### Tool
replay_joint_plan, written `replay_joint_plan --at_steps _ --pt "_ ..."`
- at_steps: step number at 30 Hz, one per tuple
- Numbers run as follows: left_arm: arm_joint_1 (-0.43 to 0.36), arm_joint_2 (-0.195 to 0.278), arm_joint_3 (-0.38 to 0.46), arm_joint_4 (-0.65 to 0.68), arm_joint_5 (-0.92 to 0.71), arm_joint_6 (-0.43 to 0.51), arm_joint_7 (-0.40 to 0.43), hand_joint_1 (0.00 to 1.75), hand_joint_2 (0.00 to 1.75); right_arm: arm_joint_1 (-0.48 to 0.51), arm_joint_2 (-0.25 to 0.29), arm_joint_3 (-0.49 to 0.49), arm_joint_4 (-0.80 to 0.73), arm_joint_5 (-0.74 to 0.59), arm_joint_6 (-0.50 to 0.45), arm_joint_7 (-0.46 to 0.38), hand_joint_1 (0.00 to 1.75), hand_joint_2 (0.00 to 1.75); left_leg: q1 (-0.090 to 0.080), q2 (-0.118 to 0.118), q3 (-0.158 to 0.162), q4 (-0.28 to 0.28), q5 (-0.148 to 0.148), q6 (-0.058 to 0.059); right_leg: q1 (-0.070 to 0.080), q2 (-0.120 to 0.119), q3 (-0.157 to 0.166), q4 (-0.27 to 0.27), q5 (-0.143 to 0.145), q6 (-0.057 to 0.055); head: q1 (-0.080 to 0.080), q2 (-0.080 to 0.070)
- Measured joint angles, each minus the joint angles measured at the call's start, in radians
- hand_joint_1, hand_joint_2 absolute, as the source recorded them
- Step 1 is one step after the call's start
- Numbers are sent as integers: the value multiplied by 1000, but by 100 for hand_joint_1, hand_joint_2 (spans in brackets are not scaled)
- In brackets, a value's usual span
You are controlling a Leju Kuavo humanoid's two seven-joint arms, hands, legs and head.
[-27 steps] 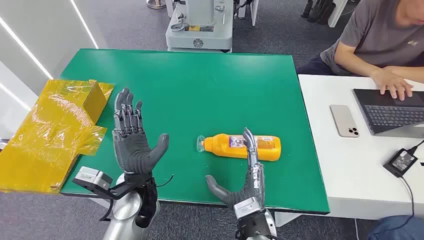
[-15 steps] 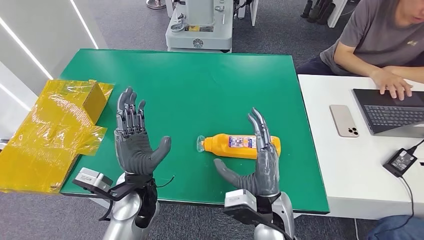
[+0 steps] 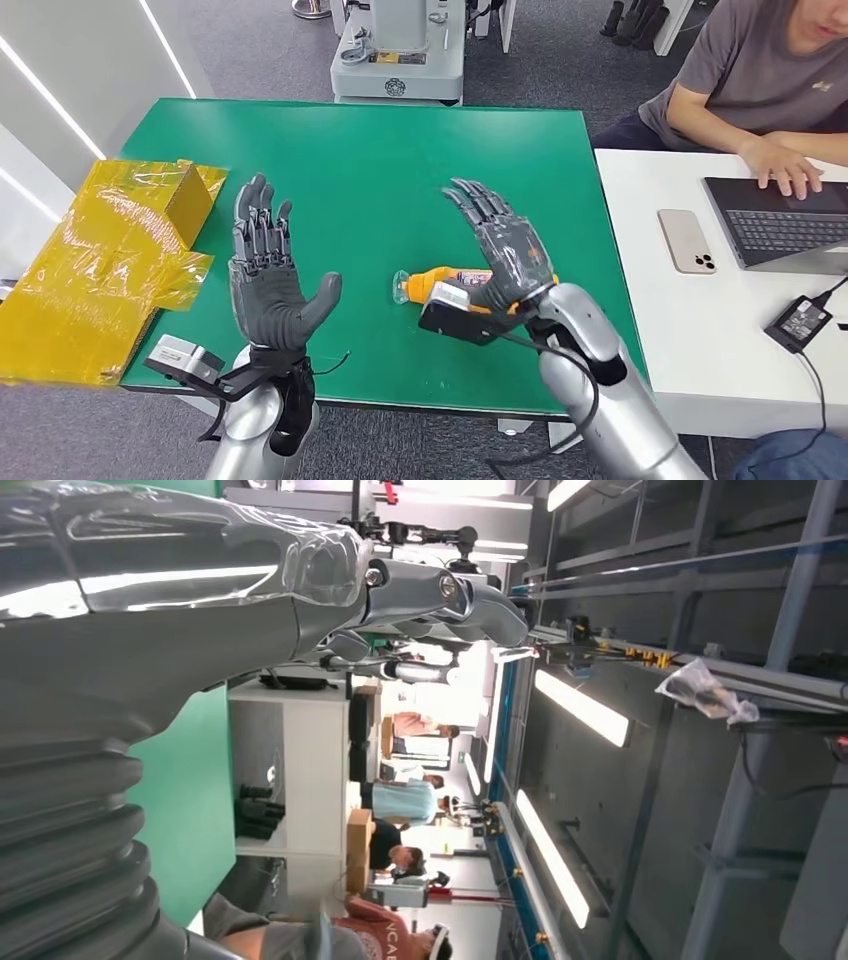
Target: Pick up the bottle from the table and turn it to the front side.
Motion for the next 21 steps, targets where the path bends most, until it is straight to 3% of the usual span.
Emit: replay_joint_plan --at_steps 5,9,14,21 --pt "-20 -1 -1 7 18 -9 0 0 175 -249 -3 78 287 -64 186 -30 0 175 0 -2 0 0 3 1 0 -2 0 0 2 0 0 0" --pt "-36 -2 -7 23 26 -13 0 0 175 -353 -10 141 459 -101 251 -29 0 175 0 -2 0 1 3 1 0 -2 0 0 2 0 0 0" --pt "-55 -3 -23 45 38 -15 0 0 175 -387 -36 194 599 -142 309 -21 0 175 0 -3 -1 1 3 1 0 -3 0 -1 2 1 0 0" --pt "-69 -6 -39 61 58 -14 12 0 175 -350 -111 232 678 -225 337 -26 0 175 0 -3 -1 1 2 2 0 -3 0 -2 2 1 0 0"
